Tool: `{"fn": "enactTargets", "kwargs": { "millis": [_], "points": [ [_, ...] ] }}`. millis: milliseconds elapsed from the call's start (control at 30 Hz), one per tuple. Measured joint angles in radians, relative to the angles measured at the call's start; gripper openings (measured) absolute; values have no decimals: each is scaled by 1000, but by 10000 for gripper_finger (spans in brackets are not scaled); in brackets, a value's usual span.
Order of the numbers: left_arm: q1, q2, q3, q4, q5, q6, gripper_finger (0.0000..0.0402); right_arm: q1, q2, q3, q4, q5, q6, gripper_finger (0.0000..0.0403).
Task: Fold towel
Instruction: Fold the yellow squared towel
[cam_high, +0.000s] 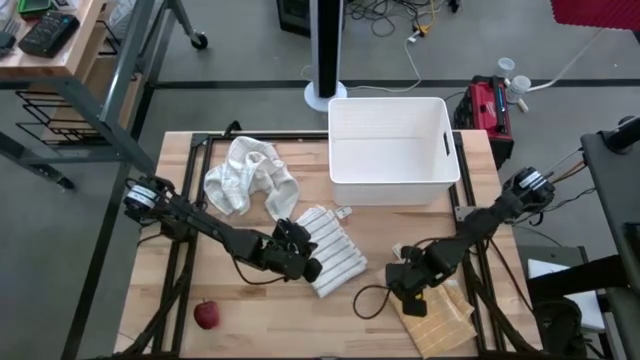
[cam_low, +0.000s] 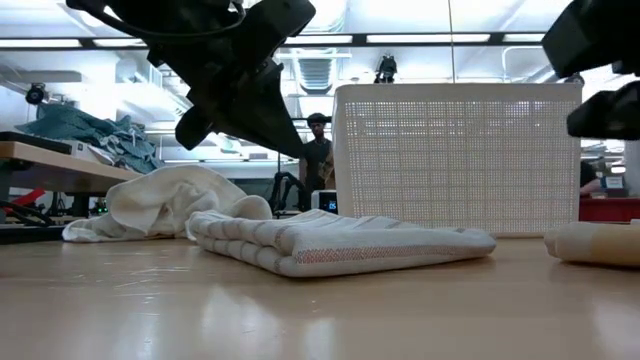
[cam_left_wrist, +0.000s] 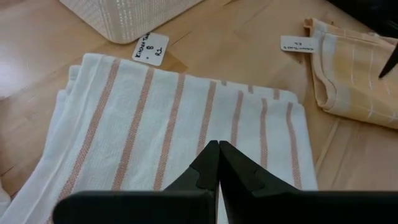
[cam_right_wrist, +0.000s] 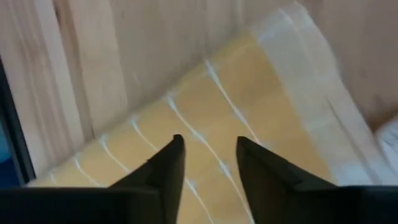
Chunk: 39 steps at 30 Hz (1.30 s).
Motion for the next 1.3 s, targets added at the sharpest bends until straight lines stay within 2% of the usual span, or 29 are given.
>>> {"fn": "enactTargets", "kwargs": {
  "millis": [233,433,567,633,733,800,933,1133,1300],
  "points": [
    [0,0,-3,8,-3,-1,0,5,113,1,108,6,16,206],
    [0,0,-6,9,-5,-1,0,5,201,9,113,38,7,215],
    [0,0,-6,12,-18,-1,0,7,215,9,124,110,-87,171],
    [-1,0,-6,19,-30,-1,0,6,211,6,131,148,-118,129],
    [-5,1,-6,42,-79,-1,0,8,191,0,143,179,-175,45],
    [-10,1,-4,64,-112,5,0,15,168,-1,152,211,-218,15],
    [-24,-4,2,155,-150,71,0,36,86,-7,136,289,-261,4],
    [-30,-30,2,392,-172,278,0,81,-149,-5,124,448,-356,1],
    [-26,-49,3,560,-189,469,0,129,-363,-2,163,680,-544,1]
  ]
}}
